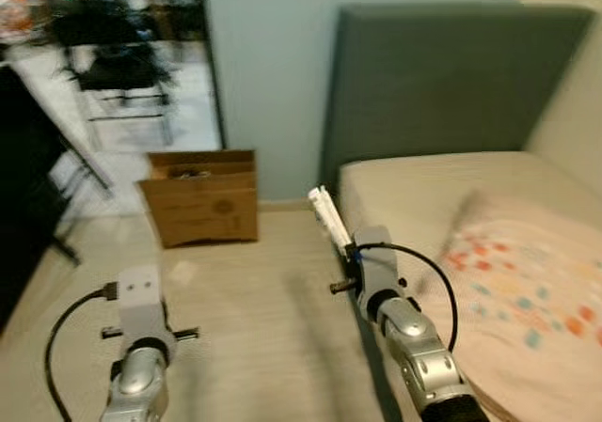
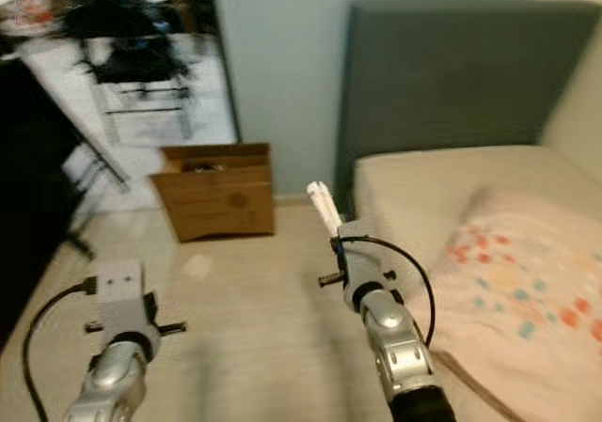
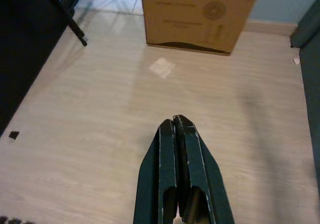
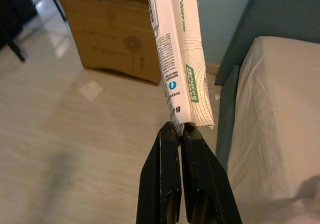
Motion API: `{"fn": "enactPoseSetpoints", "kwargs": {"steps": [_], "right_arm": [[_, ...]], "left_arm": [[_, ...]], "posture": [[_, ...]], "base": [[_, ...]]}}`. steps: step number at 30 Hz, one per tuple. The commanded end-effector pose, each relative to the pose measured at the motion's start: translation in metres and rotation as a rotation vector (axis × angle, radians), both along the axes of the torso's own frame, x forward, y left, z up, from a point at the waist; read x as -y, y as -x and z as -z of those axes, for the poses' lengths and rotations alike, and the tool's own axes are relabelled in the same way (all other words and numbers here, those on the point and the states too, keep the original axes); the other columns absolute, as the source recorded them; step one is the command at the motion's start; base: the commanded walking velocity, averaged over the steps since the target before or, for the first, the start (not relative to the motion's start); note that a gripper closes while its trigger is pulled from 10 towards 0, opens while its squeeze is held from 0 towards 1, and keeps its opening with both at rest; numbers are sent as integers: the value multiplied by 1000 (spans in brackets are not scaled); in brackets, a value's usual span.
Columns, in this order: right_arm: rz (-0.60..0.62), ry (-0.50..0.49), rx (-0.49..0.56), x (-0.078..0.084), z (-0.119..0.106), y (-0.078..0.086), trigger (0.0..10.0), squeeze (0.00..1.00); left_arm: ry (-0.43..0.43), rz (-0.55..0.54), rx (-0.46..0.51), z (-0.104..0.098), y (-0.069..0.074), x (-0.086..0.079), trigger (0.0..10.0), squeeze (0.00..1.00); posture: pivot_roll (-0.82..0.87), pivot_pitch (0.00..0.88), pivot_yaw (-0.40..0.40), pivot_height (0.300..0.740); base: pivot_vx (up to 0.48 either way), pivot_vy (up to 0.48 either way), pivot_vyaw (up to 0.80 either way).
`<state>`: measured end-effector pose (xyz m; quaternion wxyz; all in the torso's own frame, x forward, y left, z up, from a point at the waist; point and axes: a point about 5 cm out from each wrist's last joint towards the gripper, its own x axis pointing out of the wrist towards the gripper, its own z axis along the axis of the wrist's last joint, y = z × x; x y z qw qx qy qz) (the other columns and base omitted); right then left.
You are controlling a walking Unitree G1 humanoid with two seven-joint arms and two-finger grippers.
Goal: Clean up the room
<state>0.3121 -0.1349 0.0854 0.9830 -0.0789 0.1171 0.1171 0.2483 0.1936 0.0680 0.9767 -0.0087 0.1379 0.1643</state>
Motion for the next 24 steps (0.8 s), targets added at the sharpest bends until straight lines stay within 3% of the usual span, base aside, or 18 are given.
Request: {"fn": "enactPoseSetpoints", "kwargs": {"steps": [1,4,7,13,24], "right_arm": [[1,2,-17,2,3,-1,10000,0],[3,3,-18,5,2,-4,10000,0],[61,-38,-40,12,4,-6,10000,0],[73,-72,-61,7,10,0,10000,0],[107,-103,-66,3,16,8,10000,0]], "left_arm": [[-6,1,-18,4,0,4,10000,0],[0,-3,-7,3,0,6,10000,0],[-10,13,22,-5,-4,9,10000,0],[-8,63,59,-15,-11,8,10000,0],[-25,104,70,-21,-21,7,10000,0]], "posture": [[-28,82,-97,740],[-24,81,-113,740],[-14,83,-116,740],[-11,86,-87,740],[-13,86,-64,740]], "base": [[0,0,800],[0,0,800],[0,0,0],[0,0,0],[317,0,0]]}}
